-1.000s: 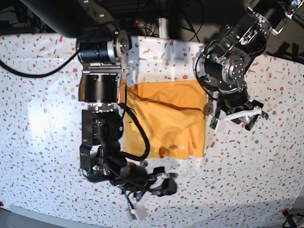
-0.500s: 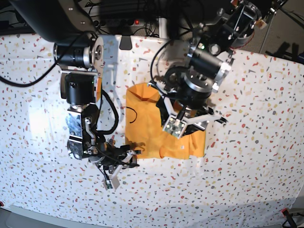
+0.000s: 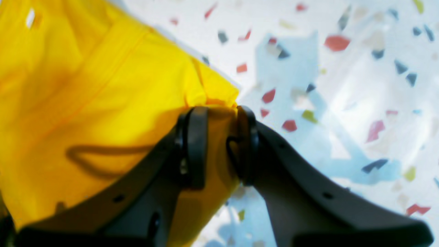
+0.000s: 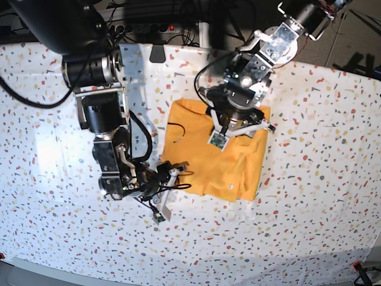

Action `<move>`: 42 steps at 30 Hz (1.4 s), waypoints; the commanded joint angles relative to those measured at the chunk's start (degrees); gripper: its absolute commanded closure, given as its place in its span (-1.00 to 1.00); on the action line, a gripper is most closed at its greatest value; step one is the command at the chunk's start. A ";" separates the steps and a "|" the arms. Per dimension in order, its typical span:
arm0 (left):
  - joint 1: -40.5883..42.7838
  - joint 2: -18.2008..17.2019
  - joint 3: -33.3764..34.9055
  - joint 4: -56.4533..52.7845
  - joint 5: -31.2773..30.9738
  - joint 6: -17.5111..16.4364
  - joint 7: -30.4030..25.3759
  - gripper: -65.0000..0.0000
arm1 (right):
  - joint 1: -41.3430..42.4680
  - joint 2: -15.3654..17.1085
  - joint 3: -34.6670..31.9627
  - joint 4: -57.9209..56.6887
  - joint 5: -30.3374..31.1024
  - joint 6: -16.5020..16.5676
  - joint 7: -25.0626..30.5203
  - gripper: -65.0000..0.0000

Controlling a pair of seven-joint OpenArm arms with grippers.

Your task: Fold the T-shirt properly

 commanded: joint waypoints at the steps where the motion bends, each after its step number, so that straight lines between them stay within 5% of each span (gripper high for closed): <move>1: -0.33 -0.98 -0.28 0.37 0.85 0.20 2.08 0.17 | 1.62 0.44 -0.63 0.90 1.53 0.49 -1.11 0.52; 7: -0.35 -6.75 -0.28 0.37 3.91 0.02 -0.11 0.17 | -1.14 4.96 -2.80 2.16 15.98 0.49 -10.88 0.52; 11: -0.98 -10.43 -0.28 0.37 3.85 -3.26 -4.63 0.17 | -5.29 7.63 -2.80 7.39 25.46 0.49 -15.80 0.65; 24: -6.58 -11.56 -0.28 0.33 3.61 -5.35 -8.09 0.17 | -24.24 6.47 -2.80 29.79 36.54 0.49 -23.63 0.65; 35: -7.34 -11.56 -0.28 0.33 2.34 -5.22 -8.17 0.17 | -31.76 6.47 -2.64 42.88 37.86 0.49 -22.62 0.65; 42: -7.43 -12.90 -0.35 3.26 1.84 6.95 -8.07 0.17 | -31.76 6.43 2.29 48.78 31.76 0.49 -10.82 0.65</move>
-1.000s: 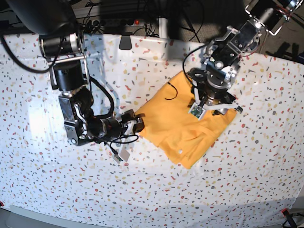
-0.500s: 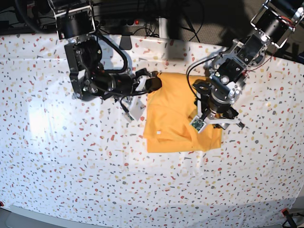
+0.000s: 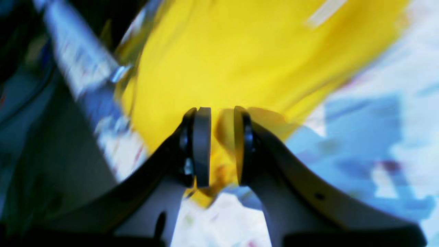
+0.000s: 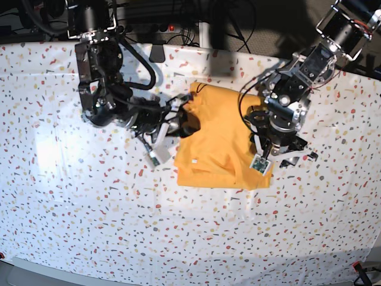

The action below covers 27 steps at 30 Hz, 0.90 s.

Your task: Fold the T-shirt properly

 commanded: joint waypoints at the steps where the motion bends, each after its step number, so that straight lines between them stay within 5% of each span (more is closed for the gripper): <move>1: -1.38 -0.76 -0.44 2.38 0.94 0.92 -1.44 0.17 | 1.05 0.09 1.81 2.08 0.46 0.32 1.53 0.65; 5: -0.33 -1.27 -3.93 7.17 0.37 0.94 -0.48 0.17 | 0.52 -0.11 8.50 5.25 0.57 0.32 -1.88 0.65; 9: 3.72 0.85 -14.78 10.67 -4.76 0.57 0.15 0.17 | -2.60 -0.11 14.75 9.05 3.23 0.32 -7.13 0.65; 19: 22.97 1.07 -38.45 22.86 -13.60 -12.52 1.64 0.17 | -21.55 -0.11 27.71 26.40 11.65 0.32 -11.78 0.65; 27: 45.77 0.96 -54.71 38.42 -20.02 -18.12 4.61 0.17 | -41.27 -0.13 32.83 36.17 20.65 0.32 -16.11 0.65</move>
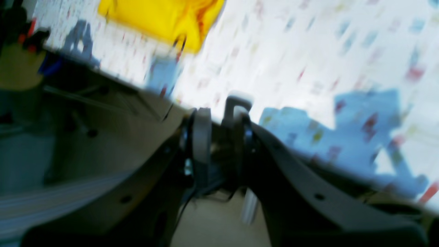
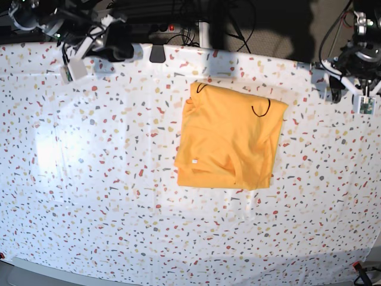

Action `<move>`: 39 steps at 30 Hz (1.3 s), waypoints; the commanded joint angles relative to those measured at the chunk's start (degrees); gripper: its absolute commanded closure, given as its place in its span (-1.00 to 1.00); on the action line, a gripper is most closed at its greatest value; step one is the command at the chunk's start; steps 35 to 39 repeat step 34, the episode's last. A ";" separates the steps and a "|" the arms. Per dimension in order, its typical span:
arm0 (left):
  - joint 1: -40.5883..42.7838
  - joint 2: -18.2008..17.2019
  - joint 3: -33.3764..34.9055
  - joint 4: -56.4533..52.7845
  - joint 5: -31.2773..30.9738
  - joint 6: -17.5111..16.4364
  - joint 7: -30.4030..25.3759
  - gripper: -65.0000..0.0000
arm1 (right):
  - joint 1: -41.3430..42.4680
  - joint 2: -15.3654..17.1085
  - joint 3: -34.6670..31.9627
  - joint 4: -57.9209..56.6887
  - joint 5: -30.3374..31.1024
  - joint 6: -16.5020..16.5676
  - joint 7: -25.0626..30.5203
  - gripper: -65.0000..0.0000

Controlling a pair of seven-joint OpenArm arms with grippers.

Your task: Fold the T-shirt properly

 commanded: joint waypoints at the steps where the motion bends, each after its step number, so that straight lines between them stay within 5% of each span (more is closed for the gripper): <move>1: 2.80 -0.46 -1.36 1.27 0.35 -0.59 -0.66 0.17 | -2.64 0.35 0.13 1.18 2.56 0.32 -0.37 0.65; 5: 15.10 -0.42 -2.71 0.22 0.31 -4.48 -1.09 0.17 | -11.56 -1.90 -1.60 0.61 4.02 0.32 -3.30 0.65; 8: 22.27 -0.42 -1.86 -5.42 -0.76 -11.69 -7.23 0.17 | -15.19 -3.37 -4.26 -2.64 -4.92 0.32 1.88 0.65; 10: 22.45 0.02 -0.15 -13.73 -0.59 -12.52 -11.17 0.17 | -15.32 -2.03 -6.88 -8.35 -10.91 0.32 7.78 0.65; 17: 1.27 1.46 7.02 -60.96 2.97 -13.05 -18.82 0.17 | -2.54 6.32 -19.37 -42.71 -18.93 0.32 21.49 0.65; 21: -13.18 3.74 7.04 -88.35 3.45 -13.11 -18.78 0.17 | 8.24 6.43 -23.93 -65.96 -19.58 0.32 30.86 0.65; 24: -18.45 4.33 7.04 -99.32 3.43 -13.16 -18.69 0.17 | 15.34 6.43 -26.82 -82.12 -24.55 0.32 38.42 0.65; 29: -18.18 4.98 6.99 -98.18 3.37 -13.14 -17.94 0.17 | 22.43 6.60 -28.79 -96.28 -26.86 0.32 41.03 0.65; 39: -15.65 6.23 6.99 -93.31 3.41 -13.16 -17.57 0.17 | 23.06 7.54 -28.79 -95.45 -26.73 0.32 40.65 0.65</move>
